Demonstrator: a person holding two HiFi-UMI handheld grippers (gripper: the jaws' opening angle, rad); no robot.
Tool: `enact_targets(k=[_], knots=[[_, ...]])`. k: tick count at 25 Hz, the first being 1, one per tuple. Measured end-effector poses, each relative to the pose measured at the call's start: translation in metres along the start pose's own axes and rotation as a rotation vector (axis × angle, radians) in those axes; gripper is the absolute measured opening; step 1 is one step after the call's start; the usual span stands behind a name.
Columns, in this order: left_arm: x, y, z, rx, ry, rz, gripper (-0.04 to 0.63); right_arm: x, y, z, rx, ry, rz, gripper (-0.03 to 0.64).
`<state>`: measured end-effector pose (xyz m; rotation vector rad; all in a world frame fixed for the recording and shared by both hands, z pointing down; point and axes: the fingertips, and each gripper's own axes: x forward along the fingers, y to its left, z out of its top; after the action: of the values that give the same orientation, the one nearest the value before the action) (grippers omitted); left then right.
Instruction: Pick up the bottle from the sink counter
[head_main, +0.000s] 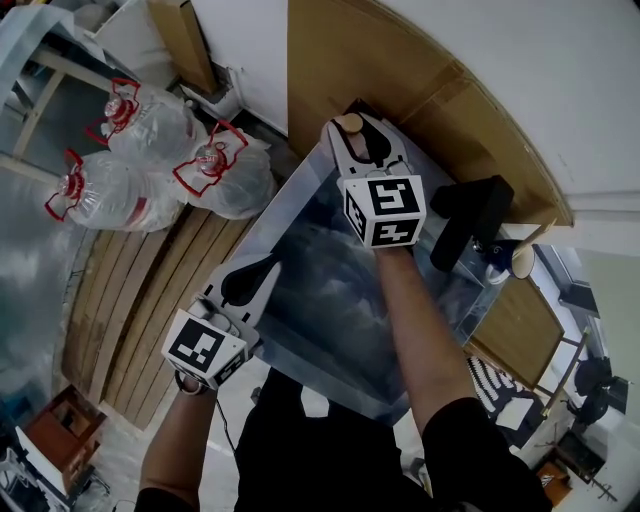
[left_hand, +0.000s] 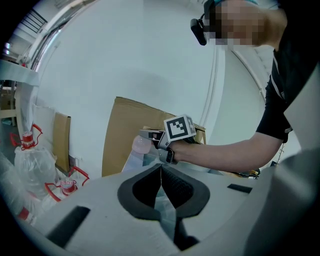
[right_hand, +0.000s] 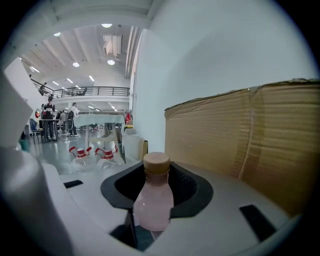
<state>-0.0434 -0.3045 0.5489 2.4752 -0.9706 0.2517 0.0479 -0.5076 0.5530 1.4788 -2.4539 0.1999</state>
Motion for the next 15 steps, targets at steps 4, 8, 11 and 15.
enact_targets(k=[4, 8, 11, 15], knots=[[-0.004, 0.000, 0.000, 0.001, -0.002, 0.003, 0.021, -0.002, -0.002, -0.001, 0.012, -0.001, -0.016, 0.141], [-0.010, 0.001, 0.001, 0.015, -0.004, 0.012, 0.021, -0.009, -0.004, 0.000, 0.024, -0.005, -0.025, 0.141], [-0.017, -0.002, 0.003, 0.005, 0.003, 0.021, 0.021, -0.017, -0.004, 0.008, 0.035, -0.019, -0.024, 0.141], [-0.025, -0.007, 0.004, 0.022, -0.010, 0.017, 0.021, -0.035, -0.001, 0.021, 0.035, -0.032, -0.025, 0.141]])
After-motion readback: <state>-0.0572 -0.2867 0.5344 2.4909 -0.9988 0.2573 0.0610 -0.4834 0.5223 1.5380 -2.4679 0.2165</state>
